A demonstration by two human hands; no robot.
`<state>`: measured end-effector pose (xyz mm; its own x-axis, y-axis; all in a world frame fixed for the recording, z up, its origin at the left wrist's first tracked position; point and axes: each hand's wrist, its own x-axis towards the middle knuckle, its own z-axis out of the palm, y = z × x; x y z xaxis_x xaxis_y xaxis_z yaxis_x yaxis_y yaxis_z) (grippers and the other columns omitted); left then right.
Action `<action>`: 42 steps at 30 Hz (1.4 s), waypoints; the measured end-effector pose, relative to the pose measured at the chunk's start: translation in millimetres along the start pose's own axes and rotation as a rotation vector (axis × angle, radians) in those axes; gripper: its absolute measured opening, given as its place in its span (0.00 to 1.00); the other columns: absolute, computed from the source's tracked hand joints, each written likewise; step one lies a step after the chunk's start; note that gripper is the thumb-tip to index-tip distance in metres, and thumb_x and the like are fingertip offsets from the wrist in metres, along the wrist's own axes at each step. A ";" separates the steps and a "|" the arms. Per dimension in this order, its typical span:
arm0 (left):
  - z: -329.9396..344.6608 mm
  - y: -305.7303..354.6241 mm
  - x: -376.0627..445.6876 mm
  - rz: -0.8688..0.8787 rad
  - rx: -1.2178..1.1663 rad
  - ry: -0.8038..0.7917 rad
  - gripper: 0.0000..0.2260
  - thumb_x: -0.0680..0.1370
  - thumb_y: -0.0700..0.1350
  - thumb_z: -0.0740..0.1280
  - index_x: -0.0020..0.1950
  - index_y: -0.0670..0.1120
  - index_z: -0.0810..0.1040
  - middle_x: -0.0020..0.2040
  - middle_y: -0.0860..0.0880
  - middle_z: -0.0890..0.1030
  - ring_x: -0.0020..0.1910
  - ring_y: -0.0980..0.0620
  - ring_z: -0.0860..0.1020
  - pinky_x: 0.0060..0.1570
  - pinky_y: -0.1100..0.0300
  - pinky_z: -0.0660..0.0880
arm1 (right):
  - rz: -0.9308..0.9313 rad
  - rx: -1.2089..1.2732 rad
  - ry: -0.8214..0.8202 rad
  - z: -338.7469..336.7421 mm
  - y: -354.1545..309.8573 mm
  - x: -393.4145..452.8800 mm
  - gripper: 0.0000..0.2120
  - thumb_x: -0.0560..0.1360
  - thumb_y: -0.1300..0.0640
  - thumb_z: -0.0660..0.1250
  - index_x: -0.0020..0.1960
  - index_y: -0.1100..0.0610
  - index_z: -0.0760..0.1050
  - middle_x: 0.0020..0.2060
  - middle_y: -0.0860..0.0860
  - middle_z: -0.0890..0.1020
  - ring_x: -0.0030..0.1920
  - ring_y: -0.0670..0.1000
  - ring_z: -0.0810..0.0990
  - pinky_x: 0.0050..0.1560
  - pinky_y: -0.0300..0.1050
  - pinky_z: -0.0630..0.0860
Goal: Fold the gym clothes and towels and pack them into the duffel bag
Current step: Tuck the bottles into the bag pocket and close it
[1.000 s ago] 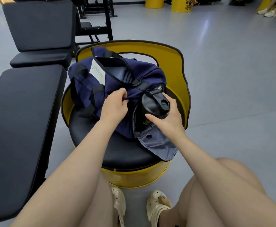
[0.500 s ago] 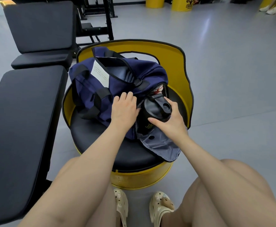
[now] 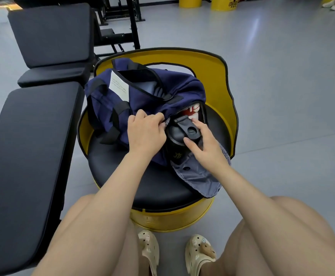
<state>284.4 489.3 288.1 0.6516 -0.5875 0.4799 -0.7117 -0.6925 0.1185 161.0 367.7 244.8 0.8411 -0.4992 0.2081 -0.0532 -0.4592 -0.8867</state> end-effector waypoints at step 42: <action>-15.2 16.9 -19.4 0.220 0.039 -0.199 0.08 0.81 0.47 0.57 0.54 0.47 0.74 0.49 0.50 0.79 0.52 0.47 0.71 0.45 0.57 0.56 | 0.161 0.274 0.099 27.2 -9.0 27.5 0.12 0.72 0.66 0.63 0.48 0.50 0.76 0.44 0.47 0.81 0.47 0.46 0.78 0.52 0.44 0.74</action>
<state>255.8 495.3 294.0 0.5246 -0.7930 0.3098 -0.8332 -0.5530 -0.0046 199.3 378.1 247.3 0.7766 -0.6244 0.0839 -0.0230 -0.1612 -0.9866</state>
